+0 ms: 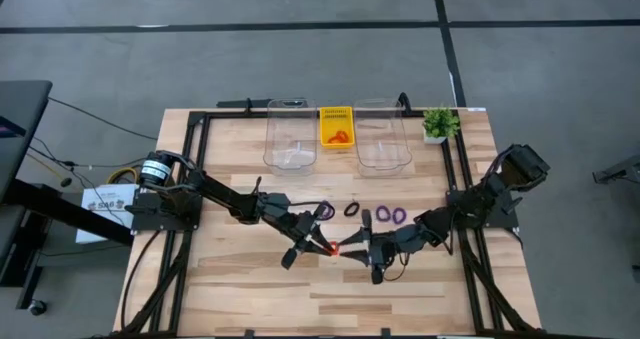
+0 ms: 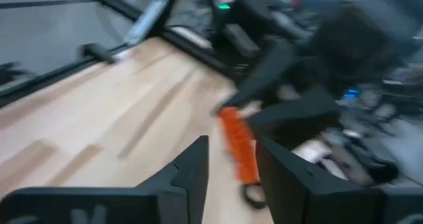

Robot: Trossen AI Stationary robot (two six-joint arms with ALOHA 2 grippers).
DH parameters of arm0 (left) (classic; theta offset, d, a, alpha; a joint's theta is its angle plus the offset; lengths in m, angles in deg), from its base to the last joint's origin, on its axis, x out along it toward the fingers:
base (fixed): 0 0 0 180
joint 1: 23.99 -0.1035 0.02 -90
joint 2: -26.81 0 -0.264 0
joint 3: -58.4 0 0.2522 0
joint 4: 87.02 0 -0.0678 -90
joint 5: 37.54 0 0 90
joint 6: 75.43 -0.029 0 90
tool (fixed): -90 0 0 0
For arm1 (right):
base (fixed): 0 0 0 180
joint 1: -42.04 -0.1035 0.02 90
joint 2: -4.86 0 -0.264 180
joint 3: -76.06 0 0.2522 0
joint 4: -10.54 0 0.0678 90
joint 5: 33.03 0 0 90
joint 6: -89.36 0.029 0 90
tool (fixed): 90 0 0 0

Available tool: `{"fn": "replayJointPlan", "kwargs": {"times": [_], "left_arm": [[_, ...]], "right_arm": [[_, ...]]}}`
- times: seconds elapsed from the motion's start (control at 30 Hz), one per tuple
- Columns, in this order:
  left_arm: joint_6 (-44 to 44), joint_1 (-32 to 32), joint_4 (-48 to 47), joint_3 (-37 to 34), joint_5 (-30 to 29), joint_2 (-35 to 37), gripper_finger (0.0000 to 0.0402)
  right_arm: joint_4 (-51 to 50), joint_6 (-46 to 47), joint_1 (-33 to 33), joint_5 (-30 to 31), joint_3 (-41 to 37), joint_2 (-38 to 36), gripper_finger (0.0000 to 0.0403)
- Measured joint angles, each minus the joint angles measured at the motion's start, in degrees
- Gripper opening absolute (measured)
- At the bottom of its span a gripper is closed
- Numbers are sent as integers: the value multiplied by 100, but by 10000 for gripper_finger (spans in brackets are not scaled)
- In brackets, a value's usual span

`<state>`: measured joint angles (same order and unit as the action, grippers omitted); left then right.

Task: Sort spring keychains
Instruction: Put the orange spring keychain into the yellow bin

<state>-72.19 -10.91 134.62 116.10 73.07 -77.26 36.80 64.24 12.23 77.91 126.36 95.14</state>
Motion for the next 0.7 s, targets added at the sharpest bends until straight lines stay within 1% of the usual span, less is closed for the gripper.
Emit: {"fn": "replayJointPlan", "kwargs": {"times": [0.1,0.23,0.37,0.43,0.53,0.7], "left_arm": [[0,0,0,0,17,0,49],[1,-1,14,0,0,0,49],[0,-2,17,0,-2,0,49],[0,-2,20,0,-1,0,49],[1,-4,20,0,-2,0,49],[2,-2,37,0,-3,0,49]], "right_arm": [[-383,67,44,-349,132,0,140],[-370,67,108,-370,204,0,160],[-386,147,202,-364,332,0,160],[-427,231,260,-362,336,0,148],[-502,276,302,-364,336,0,116],[-627,179,290,-339,336,-25,27]]}}
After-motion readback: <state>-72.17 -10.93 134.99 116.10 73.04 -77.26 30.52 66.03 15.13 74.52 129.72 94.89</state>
